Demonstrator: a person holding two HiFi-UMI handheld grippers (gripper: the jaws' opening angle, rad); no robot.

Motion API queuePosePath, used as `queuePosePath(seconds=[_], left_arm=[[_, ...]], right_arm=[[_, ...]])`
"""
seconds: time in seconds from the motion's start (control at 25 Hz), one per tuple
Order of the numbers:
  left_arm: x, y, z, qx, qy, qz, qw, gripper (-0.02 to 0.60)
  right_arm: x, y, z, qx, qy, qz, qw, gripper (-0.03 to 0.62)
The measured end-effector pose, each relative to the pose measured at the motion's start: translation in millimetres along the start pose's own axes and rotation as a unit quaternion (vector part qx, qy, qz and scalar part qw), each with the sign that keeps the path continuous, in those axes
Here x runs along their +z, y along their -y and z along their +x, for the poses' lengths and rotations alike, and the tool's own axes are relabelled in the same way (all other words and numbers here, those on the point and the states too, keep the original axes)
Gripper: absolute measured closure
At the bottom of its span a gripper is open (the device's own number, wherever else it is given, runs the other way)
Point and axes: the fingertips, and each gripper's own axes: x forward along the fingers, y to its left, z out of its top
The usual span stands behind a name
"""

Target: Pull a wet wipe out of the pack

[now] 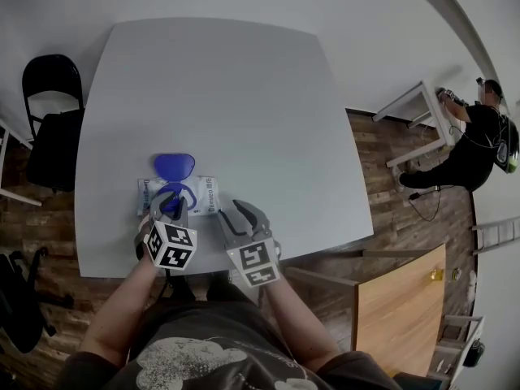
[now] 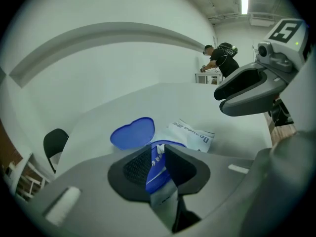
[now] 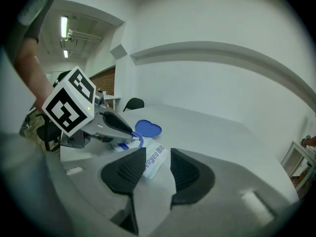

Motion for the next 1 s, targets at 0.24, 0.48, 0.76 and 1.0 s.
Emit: queuePosePath(seconds=[0.24,0.48,0.76,1.0], left_arm=[[5,-7,-9,0.040,0.005,-0.023,0.9989,0.552],[6,-27,-26,0.077,0.015,-0.065,0.9948,0.555],[-17,-53,-38,0.101,0.003,-0.098,0.9900,0.554],[-39,-58,-35,0.092,-0.010,-0.112,0.9894,0.550]], right_arm=[[2,12,2,0.023,0.012,-0.002,1.000,0.448],[6,12,6,0.047,0.016,-0.011,0.999,0.477],[19,-6,16,0.076,0.027,-0.024,0.996,0.490],[27,-26,25,0.097,0.016,-0.049,0.994,0.519]])
